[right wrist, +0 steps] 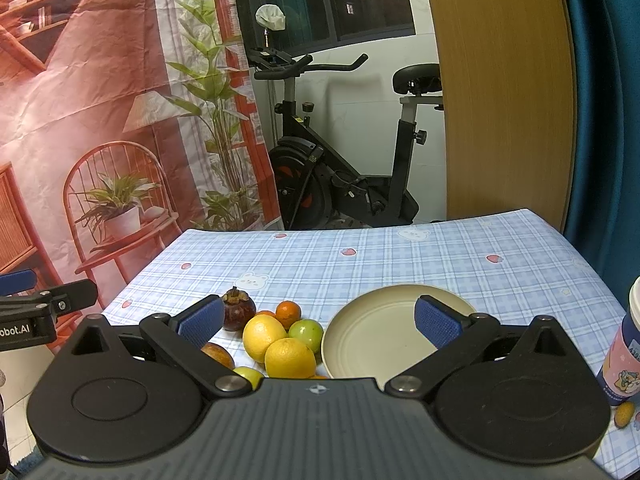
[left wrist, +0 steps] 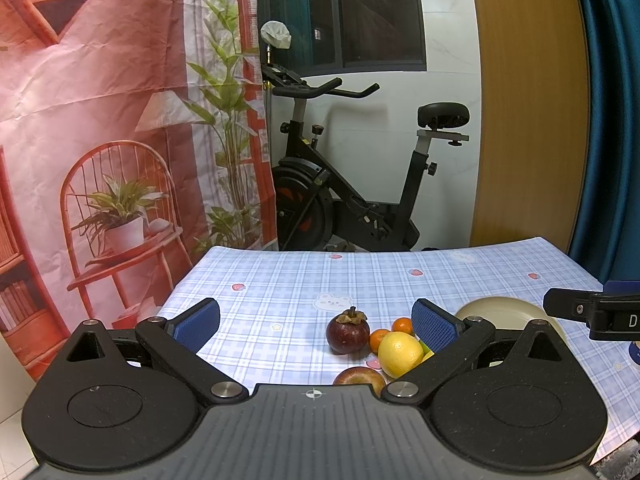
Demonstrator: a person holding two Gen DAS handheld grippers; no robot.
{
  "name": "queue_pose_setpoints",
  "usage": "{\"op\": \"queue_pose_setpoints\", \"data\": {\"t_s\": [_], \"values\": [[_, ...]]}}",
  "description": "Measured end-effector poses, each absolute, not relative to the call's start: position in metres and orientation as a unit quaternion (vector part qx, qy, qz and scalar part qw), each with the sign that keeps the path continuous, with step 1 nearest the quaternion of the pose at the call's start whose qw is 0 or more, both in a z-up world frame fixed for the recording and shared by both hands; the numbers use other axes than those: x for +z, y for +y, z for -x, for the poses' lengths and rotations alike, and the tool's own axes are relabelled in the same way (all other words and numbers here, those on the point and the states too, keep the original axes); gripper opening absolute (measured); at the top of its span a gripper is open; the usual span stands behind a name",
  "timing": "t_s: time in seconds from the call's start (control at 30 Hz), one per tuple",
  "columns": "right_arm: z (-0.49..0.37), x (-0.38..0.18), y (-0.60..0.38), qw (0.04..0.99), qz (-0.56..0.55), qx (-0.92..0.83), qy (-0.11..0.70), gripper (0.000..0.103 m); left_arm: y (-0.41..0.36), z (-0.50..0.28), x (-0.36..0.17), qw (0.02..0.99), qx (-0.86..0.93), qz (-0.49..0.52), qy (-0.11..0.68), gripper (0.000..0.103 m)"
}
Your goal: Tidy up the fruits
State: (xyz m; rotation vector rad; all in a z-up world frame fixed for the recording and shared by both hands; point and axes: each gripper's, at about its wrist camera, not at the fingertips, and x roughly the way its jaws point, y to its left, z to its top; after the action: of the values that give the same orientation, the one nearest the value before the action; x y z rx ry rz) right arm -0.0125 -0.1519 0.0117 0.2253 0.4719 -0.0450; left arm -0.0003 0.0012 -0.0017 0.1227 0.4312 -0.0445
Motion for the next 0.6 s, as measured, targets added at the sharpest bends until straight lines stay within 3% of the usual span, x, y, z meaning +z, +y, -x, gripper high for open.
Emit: {"op": "queue_pose_setpoints", "data": {"t_s": [0.6], "values": [[0.0138,0.0136,-0.149,0.966,-0.111,-0.022,0.233,0.103,0.0032,-0.0001,-0.0008,0.975,-0.024,-0.042,0.216,0.103]]}}
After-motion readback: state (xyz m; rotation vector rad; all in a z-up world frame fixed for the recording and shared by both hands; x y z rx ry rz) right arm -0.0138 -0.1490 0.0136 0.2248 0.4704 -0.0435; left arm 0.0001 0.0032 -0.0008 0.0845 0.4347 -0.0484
